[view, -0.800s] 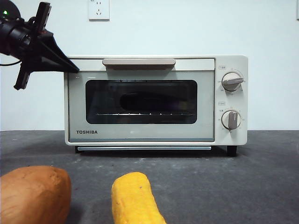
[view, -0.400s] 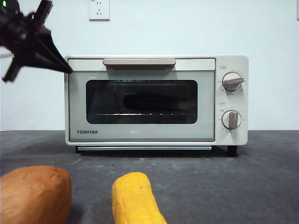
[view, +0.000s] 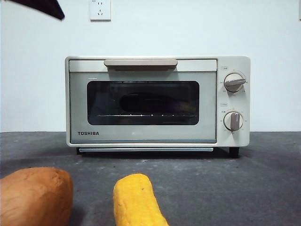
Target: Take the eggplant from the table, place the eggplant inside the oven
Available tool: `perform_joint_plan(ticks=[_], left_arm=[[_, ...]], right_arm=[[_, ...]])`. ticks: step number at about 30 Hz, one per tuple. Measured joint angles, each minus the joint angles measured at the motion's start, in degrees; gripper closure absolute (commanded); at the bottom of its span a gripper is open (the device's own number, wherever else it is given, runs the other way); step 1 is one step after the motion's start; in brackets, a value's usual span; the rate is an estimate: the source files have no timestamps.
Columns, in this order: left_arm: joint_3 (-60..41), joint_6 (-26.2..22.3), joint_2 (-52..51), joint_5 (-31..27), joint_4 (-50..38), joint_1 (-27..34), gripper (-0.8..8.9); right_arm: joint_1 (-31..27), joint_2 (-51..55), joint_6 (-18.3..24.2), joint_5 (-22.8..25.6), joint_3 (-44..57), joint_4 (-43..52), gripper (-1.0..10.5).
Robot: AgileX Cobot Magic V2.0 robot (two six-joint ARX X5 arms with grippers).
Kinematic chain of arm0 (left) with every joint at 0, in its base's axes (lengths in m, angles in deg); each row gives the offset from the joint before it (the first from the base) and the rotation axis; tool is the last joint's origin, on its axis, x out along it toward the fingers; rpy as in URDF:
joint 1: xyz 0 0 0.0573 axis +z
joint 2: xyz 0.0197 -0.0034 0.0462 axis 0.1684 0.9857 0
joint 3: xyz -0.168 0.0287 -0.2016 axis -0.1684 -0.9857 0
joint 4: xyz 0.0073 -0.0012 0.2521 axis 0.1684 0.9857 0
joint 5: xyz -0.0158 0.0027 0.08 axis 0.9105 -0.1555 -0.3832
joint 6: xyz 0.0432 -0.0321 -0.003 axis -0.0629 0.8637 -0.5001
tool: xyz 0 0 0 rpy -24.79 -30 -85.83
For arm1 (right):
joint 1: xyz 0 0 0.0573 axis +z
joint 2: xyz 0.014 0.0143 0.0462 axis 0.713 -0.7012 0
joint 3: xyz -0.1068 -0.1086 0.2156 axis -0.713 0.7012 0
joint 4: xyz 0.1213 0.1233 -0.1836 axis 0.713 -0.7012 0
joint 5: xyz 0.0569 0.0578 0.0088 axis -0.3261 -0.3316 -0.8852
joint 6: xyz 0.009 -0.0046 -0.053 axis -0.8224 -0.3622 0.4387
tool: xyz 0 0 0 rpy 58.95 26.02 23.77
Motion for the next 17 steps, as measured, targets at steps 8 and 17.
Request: perform_joint_plan(ticks=[8,17], left_arm=[[-19.3,3.4,-15.9,-10.6,-11.1,-5.4,8.07],[-40.1,10.2,-32.6,-17.3,-19.2,-7.8,8.07]], right_arm=[[-11.4,4.0,-2.3,-12.2,17.0,15.9,9.4],[-14.4,12.5,-3.7,-13.7,37.9,38.8,9.4]])
